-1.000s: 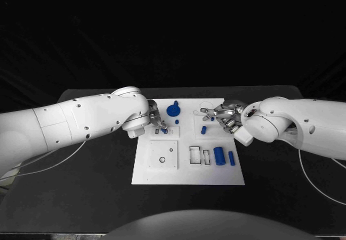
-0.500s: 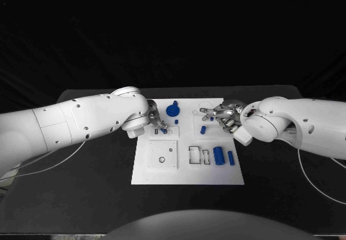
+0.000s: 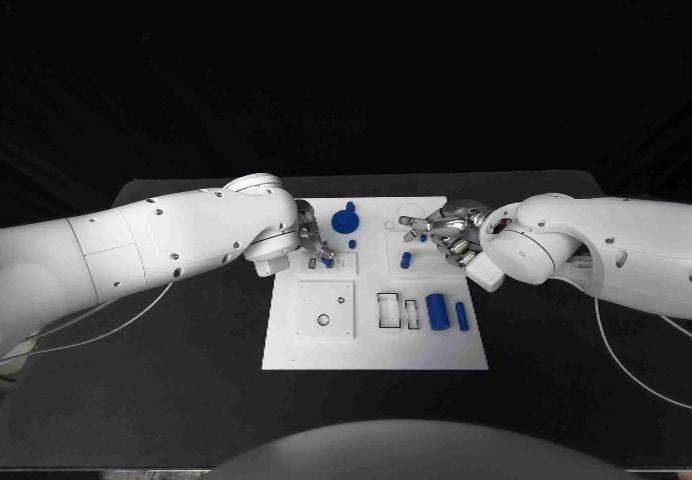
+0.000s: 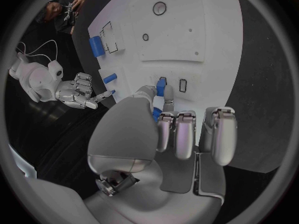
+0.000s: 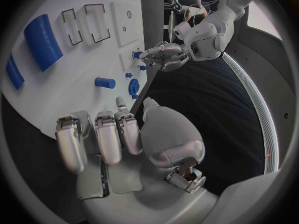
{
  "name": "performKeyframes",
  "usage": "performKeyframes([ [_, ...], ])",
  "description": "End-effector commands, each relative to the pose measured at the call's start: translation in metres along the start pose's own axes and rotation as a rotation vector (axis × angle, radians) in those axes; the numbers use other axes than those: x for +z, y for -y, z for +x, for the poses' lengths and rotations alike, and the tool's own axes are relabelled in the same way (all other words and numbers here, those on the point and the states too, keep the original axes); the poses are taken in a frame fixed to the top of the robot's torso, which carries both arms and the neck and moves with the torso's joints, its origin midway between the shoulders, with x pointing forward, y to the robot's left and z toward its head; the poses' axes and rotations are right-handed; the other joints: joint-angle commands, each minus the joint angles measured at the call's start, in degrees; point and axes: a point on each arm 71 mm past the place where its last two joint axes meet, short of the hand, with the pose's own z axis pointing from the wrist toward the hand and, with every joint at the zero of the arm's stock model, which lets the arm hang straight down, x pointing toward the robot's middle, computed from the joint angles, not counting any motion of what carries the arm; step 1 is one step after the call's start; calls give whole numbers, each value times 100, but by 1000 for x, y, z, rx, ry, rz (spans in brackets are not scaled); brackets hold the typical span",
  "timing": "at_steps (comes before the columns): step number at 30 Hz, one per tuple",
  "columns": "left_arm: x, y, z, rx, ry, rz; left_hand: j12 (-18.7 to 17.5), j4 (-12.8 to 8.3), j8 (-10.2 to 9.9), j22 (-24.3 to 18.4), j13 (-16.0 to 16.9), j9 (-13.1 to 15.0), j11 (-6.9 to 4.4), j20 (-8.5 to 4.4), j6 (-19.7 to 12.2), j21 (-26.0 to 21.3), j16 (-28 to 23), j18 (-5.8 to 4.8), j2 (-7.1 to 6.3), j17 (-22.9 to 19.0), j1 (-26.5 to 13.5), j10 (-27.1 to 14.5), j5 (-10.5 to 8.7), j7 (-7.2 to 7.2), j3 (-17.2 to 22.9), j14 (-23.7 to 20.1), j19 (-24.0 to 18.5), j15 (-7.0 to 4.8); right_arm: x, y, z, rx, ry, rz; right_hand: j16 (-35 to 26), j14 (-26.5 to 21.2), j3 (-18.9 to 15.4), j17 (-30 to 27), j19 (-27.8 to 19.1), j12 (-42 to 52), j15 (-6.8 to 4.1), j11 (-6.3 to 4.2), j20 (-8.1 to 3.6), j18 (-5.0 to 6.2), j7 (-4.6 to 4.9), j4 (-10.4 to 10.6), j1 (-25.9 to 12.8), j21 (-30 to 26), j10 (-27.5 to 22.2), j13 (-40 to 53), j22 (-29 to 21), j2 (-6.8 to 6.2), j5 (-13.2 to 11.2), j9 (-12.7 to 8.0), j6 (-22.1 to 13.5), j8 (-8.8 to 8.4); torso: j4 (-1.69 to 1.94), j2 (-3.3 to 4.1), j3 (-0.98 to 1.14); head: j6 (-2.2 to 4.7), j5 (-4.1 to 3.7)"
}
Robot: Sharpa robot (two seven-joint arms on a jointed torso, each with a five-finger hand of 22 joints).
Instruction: Assemble the parts on the task board
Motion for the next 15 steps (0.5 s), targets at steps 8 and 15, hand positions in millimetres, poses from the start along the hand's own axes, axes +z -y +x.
performKeyframes([
  [8, 0, 0, 1, 43, -2, -20, 14, 28, 0, 1451, 1509, 7, -21, -14, -35, -40, 15, -43, 45, 1508, -54, 585, -82, -20, 21, 617, 448, -25, 0, -1, 2, -6, -12, -10, 23, 587, -37, 1508, 600, 22, 36, 39, 32, -38, 38, -11, 49, 26, 581, 1506, 1505, 13, 13, 7, -40, 18, 1, 3, -2, -4, 2],
  [15, 0, 0, 2, 44, -2, -19, 14, 32, -1, 1450, 1509, 6, -17, -13, -39, -42, 15, -42, 47, 1508, -72, 585, -94, -16, 16, 617, 445, -22, 0, -1, 2, -7, -12, -9, 23, 587, -45, 1508, 600, 22, 38, 42, 33, -38, 41, -9, 54, 26, 581, 1506, 1505, 19, 12, 8, -44, 26, 15, 4, 4, 4, 11],
])
